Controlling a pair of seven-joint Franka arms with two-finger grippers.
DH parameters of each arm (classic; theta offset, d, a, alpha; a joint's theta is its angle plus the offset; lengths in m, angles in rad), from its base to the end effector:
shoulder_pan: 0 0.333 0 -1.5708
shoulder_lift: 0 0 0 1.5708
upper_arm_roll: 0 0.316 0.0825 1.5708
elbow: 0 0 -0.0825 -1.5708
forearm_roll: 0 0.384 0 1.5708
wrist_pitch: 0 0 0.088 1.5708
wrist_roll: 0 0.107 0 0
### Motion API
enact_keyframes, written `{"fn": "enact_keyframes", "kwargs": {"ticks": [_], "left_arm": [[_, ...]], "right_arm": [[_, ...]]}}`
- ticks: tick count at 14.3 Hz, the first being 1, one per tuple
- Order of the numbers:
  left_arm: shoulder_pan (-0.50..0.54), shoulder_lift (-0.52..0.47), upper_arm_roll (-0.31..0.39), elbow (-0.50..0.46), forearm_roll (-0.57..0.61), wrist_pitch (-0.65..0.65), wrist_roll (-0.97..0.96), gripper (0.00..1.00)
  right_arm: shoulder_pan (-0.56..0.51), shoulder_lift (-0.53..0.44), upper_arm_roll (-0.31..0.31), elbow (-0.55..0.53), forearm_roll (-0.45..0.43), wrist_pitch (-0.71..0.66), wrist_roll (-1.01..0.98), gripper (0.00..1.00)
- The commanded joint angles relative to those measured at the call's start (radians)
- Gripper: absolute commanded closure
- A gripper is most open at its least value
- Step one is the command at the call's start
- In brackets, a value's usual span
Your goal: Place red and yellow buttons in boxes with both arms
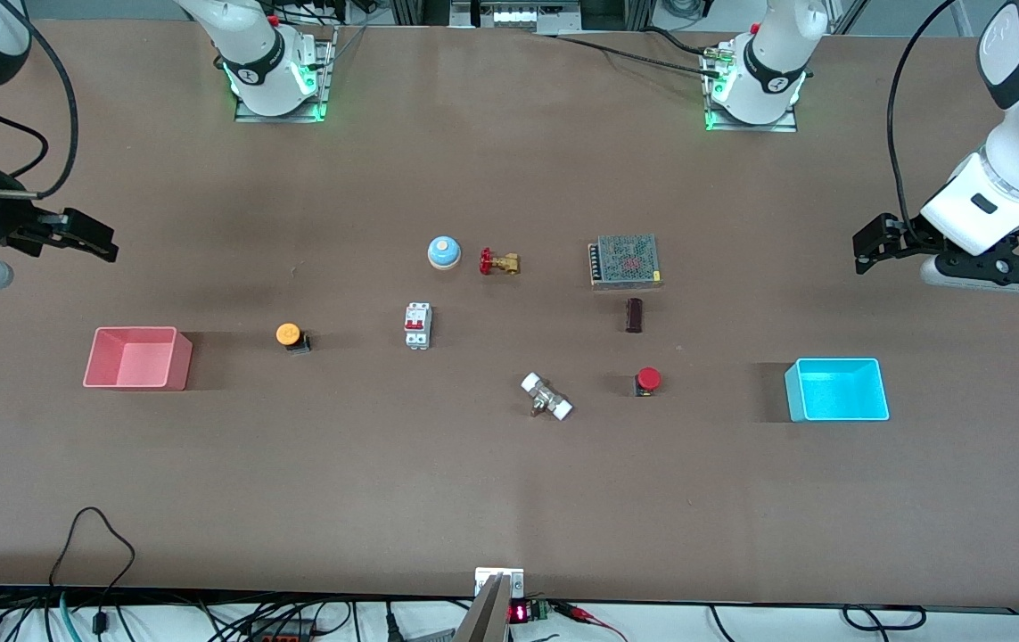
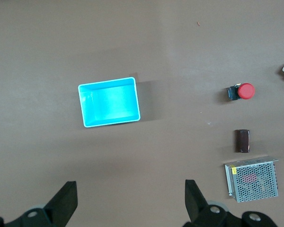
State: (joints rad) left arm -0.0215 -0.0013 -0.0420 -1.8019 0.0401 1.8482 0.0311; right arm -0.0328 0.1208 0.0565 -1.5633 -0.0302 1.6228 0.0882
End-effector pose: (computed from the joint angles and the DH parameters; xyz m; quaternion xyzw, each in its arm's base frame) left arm 0.5668 -0.0329 0.5393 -0.9982 0.0523 -0.0241 0.0191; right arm 0.5920 0.0091 0.5633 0.9990 -0.0311 -0.0298 0.0133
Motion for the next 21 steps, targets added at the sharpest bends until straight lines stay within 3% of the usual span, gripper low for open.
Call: {"fn": "enact_keyframes", "kwargs": {"ticks": [1,5,9,12,14,17,21], "left_arm": [[0.011,0.053,-0.013,0.005,0.001,-0.021,0.018,0.00],[-0.058,0.173,-0.038,0.056,-0.003,-0.047,-0.026,0.00],[-0.164,0.442,-0.038,0.367,-0.003,-0.047,-0.210,0.00],[-0.236,0.599,-0.038,0.476,-0.002,0.009,-0.305,0.00],[-0.279,0.679,-0.035,0.490,0.004,0.102,-0.400,0.00],[-0.311,0.733,-0.026,0.480,0.014,0.210,-0.421,0.00],[-0.311,0.761,-0.025,0.443,0.014,0.247,-0.427,0.00]], "right_arm": [[0.004,0.034,0.005,-0.003,0.000,-0.005,0.015,0.00],[0.016,0.109,0.009,-0.015,0.004,0.058,0.021,0.00],[0.044,0.137,0.014,-0.179,0.001,0.285,0.024,0.00],[0.042,0.145,0.080,-0.300,-0.008,0.472,0.111,0.00],[0.044,0.180,0.118,-0.330,-0.014,0.555,0.153,0.00],[0.045,0.232,0.126,-0.334,-0.020,0.606,0.154,0.00],[0.063,0.313,0.126,-0.336,-0.076,0.669,0.153,0.00]]}}
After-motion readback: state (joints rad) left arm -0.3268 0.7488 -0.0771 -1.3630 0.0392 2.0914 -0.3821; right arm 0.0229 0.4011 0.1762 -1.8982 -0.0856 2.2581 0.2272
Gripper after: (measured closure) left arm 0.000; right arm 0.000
